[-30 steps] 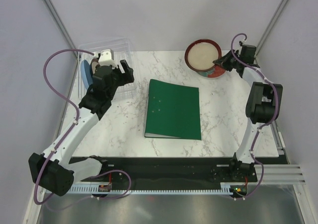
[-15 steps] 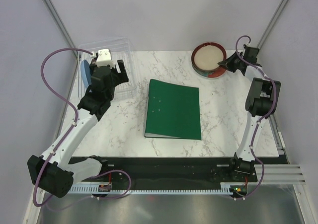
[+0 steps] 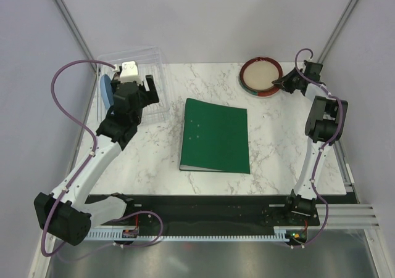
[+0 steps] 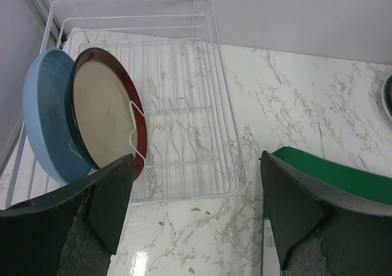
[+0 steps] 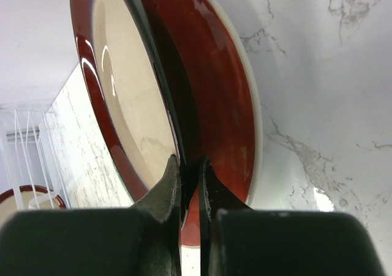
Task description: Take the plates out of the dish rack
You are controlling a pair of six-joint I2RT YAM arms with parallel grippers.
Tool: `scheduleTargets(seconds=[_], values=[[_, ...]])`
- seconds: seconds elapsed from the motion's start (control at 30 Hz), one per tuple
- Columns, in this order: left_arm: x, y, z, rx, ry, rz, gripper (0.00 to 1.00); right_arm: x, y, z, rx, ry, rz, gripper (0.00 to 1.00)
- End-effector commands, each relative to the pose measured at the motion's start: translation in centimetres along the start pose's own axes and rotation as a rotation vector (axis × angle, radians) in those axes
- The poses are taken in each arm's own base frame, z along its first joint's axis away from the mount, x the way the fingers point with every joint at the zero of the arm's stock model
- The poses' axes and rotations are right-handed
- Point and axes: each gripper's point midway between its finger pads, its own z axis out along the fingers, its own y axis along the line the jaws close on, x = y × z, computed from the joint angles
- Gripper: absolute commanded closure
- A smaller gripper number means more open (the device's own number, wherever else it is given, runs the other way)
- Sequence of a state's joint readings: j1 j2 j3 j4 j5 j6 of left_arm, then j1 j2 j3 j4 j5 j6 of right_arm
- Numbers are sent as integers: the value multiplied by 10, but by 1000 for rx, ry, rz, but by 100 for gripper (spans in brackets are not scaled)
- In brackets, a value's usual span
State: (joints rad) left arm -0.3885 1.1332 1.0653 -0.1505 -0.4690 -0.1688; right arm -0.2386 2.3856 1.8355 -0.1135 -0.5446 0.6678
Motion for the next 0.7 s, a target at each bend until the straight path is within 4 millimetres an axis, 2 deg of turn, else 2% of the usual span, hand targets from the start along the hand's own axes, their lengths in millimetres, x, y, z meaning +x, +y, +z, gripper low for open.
scheduleTargets(seconds=[0.0, 0.03, 0.07, 0.1, 0.27, 0.3, 0.53, 0.67], values=[[-8, 4, -2, -15, -21, 18, 11, -29, 65, -17, -200, -50, -76, 88], [-7, 4, -1, -15, -17, 16, 11, -29, 68, -20, -206, -50, -79, 81], [-6, 3, -1, -11, -12, 15, 11, -27, 69, -22, -207, -47, -78, 59], [-5, 3, -2, -12, -11, 14, 11, -24, 67, -22, -206, -38, -73, 54], [-5, 8, -2, -34, -8, 16, 11, -21, 72, -35, -199, -46, -87, 46], [-5, 7, -2, -32, -7, 19, 11, -14, 68, -36, -179, -25, -75, 46], [-9, 12, -8, -44, -13, 18, 10, -9, 74, -62, -130, -6, -133, 44], [-11, 21, -11, -86, -19, 32, 9, -2, 73, -77, -78, 8, -148, 42]])
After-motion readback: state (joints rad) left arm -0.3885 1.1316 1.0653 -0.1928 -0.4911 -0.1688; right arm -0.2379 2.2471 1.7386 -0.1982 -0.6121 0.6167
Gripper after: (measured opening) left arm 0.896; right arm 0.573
